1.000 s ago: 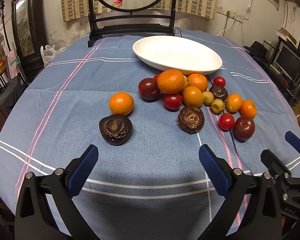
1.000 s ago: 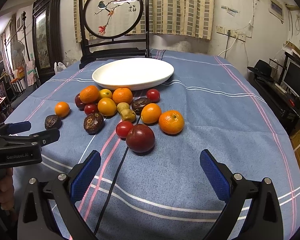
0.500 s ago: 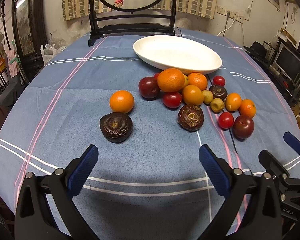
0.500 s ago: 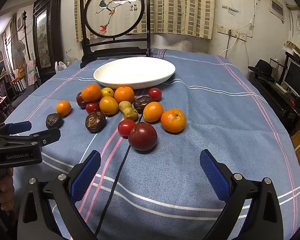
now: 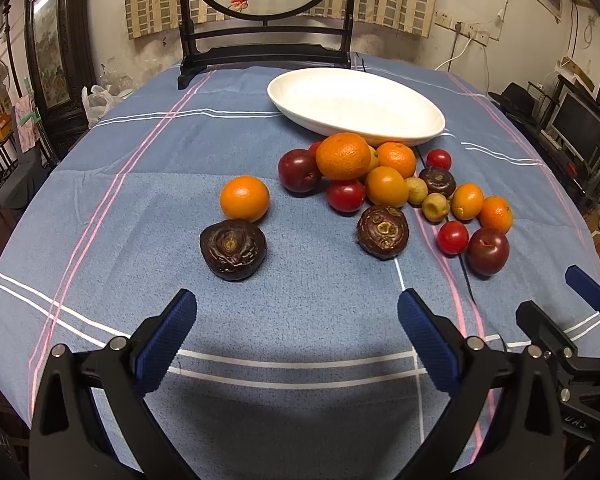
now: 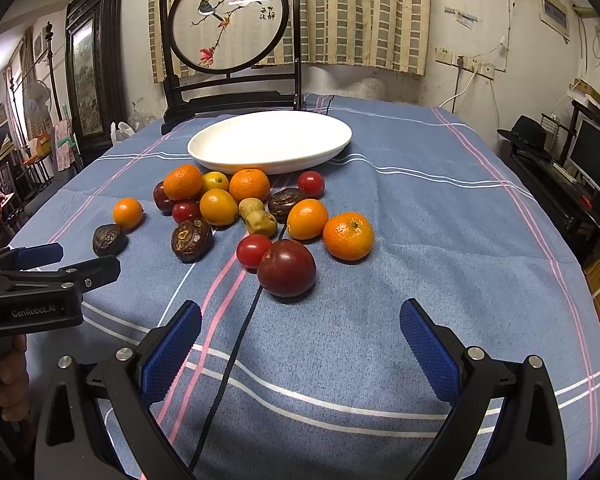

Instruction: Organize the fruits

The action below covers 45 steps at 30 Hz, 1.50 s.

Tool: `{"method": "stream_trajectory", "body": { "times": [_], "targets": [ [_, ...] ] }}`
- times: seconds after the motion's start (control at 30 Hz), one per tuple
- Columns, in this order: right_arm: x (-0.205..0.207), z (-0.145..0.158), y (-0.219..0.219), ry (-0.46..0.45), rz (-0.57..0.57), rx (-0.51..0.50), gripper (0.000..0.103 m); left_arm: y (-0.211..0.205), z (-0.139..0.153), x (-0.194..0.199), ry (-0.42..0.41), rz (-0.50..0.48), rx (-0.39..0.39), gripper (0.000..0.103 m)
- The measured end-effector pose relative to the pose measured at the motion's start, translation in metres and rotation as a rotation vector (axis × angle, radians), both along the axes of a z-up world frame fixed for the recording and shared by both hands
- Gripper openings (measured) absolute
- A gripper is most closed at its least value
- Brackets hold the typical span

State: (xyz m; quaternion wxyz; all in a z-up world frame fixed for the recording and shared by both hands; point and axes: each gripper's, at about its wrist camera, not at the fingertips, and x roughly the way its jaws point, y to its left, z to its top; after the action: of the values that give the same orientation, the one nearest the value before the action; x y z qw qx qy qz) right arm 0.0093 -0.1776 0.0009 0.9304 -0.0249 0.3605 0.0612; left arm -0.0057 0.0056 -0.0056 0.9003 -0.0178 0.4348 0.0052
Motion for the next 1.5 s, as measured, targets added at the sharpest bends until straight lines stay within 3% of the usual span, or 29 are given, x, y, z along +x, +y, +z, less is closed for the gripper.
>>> {"method": "stream_trajectory", "body": {
  "times": [0.87, 1.1, 1.4, 1.47, 1.5],
  "targets": [
    [0.000, -0.004, -0.002, 0.015, 0.000, 0.006, 0.100, 0.000, -0.002, -0.001, 0.002, -0.018, -0.001, 0.099],
    [-0.003, -0.004, -0.005, 0.010, 0.007, 0.030, 0.100, 0.019, -0.009, 0.004, 0.005, 0.000, 0.007, 0.098],
    [0.000, -0.004, -0.008, 0.016, 0.048, 0.052, 0.100, 0.052, -0.026, 0.038, 0.071, 0.052, -0.027, 0.098],
    [0.004, -0.004, -0.011, 0.025, 0.042, 0.065, 0.100, 0.052, -0.028, 0.045, 0.083, 0.053, -0.028, 0.092],
    [0.005, -0.005, -0.013, 0.030, 0.039, 0.071, 0.100, 0.051, -0.029, 0.049, 0.087, 0.048, -0.031, 0.080]
  ]
}}
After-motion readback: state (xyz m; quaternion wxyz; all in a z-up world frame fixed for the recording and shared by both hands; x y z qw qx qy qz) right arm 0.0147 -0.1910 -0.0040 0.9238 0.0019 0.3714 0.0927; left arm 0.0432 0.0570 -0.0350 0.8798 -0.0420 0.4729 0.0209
